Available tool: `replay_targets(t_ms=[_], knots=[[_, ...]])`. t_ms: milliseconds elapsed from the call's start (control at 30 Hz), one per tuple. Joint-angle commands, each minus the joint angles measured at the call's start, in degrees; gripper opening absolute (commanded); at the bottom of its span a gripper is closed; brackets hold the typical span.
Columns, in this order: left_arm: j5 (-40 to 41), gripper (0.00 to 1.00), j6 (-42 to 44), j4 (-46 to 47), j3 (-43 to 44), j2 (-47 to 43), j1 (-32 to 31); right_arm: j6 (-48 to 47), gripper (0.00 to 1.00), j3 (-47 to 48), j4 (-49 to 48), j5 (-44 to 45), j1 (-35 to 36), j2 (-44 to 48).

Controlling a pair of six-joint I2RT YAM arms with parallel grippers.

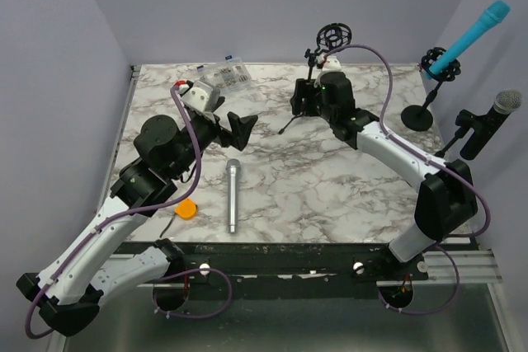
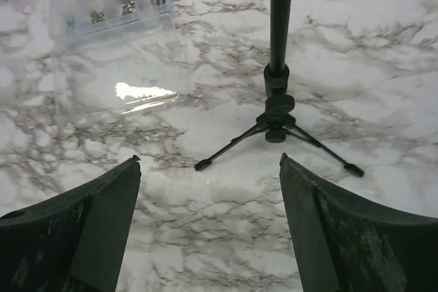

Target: Remove the microphone from the stand

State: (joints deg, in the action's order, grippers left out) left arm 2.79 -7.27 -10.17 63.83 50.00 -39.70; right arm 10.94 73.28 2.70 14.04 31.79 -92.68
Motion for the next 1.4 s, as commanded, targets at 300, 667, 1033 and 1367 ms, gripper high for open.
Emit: replay_targets(t_ms=[300, 667, 1033, 1367], knots=[[-1.4, 0.94, 0.3, 0.9, -0.3, -0.8, 0.2, 27.9, 0.9, 3.9, -3.9, -19.2, -11.1, 4.1], [-1.6, 0.94, 0.4, 0.8, -0.2, -0.4, 0.2, 35.4, 0.9, 14.0, -2.1, -16.6, -14.1, -3.2], [-2.0, 0.94, 0.5, 0.5, 0.1, 0.4, 0.2, 37.9, 0.83, 16.9, -0.4, -10.0, -14.1, -7.4], [-2.2, 0.94, 0.5, 0.1, 0.3, 0.8, 0.3, 37.7, 0.68, 14.5, -2.1, -9.7, -14.1, -8.6]])
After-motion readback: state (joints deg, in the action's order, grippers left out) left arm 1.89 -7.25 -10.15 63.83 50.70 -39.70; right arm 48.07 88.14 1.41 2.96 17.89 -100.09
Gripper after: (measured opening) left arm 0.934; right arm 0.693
